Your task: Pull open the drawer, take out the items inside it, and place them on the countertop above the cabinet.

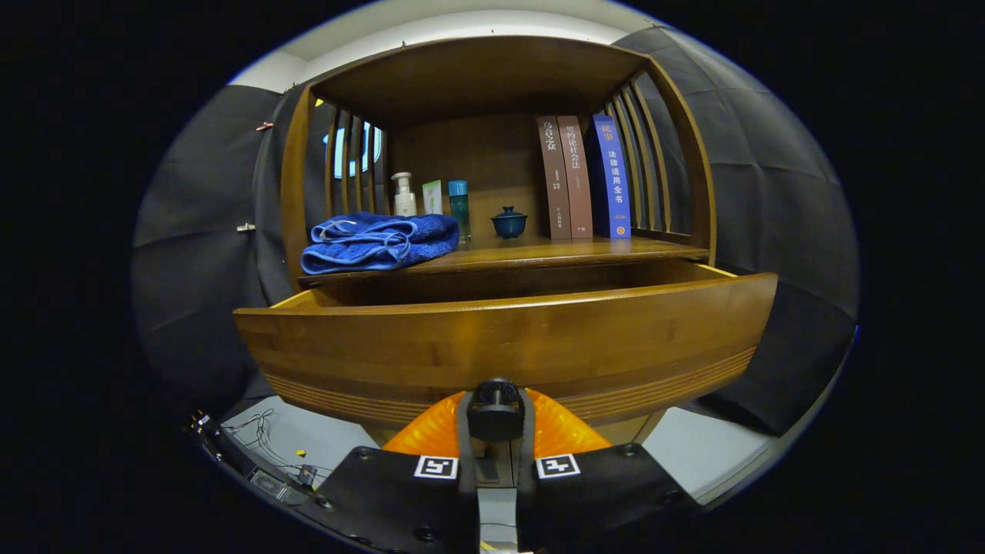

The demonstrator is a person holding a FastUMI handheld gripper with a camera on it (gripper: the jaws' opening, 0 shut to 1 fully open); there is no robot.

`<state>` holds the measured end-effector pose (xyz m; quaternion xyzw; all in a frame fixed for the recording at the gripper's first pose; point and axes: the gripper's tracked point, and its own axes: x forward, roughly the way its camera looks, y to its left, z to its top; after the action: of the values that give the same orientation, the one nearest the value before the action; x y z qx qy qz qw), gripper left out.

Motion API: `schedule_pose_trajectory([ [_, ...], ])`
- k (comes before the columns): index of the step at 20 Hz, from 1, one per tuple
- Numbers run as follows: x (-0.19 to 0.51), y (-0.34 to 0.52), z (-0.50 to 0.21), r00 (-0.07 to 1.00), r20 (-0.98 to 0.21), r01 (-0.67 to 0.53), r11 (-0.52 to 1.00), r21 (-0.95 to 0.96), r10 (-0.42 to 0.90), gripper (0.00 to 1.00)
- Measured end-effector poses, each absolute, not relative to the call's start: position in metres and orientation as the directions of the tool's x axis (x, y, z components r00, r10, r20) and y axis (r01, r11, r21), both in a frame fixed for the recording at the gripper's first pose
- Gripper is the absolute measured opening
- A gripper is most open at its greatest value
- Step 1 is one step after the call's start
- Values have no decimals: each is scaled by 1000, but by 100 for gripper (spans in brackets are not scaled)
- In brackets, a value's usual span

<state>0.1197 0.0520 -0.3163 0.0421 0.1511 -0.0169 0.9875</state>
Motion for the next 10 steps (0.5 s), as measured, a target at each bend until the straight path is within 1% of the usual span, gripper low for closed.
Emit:
schedule_pose_trajectory([
  [5,87,53,-315,954,-299,43,996,84,-16,22],
  [10,79,53,-320,955,-297,32,997,69,-10,23],
])
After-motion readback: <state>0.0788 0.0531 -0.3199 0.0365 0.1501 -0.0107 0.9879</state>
